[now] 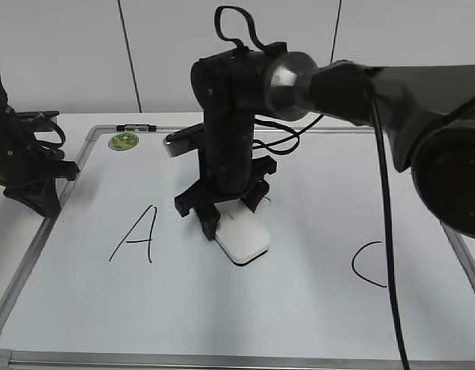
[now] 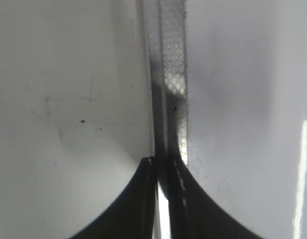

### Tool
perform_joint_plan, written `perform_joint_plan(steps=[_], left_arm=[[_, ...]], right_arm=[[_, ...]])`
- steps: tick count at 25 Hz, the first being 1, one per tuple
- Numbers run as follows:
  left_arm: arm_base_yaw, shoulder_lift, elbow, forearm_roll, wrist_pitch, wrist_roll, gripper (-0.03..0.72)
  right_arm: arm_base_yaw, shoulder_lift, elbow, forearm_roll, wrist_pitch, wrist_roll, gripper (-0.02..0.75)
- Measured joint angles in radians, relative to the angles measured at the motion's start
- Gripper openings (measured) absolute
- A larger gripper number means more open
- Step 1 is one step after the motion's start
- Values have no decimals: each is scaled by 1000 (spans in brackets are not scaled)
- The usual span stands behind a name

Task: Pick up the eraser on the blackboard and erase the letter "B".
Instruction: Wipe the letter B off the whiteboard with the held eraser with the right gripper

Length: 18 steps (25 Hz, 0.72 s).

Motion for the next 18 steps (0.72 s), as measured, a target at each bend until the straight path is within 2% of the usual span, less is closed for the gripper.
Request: perform_joint_plan(steps=[8, 13, 18], left_arm=[[0, 0, 0, 0, -2, 0, 41], [0, 0, 0, -2, -4, 0, 41], [0, 0, 0, -2, -5, 0, 41]], right_arm=[[-5, 2, 0, -29, 1, 50, 502], [-51, 2, 0, 20, 4, 63, 502], [-118, 2, 0, 17, 4, 67, 502]])
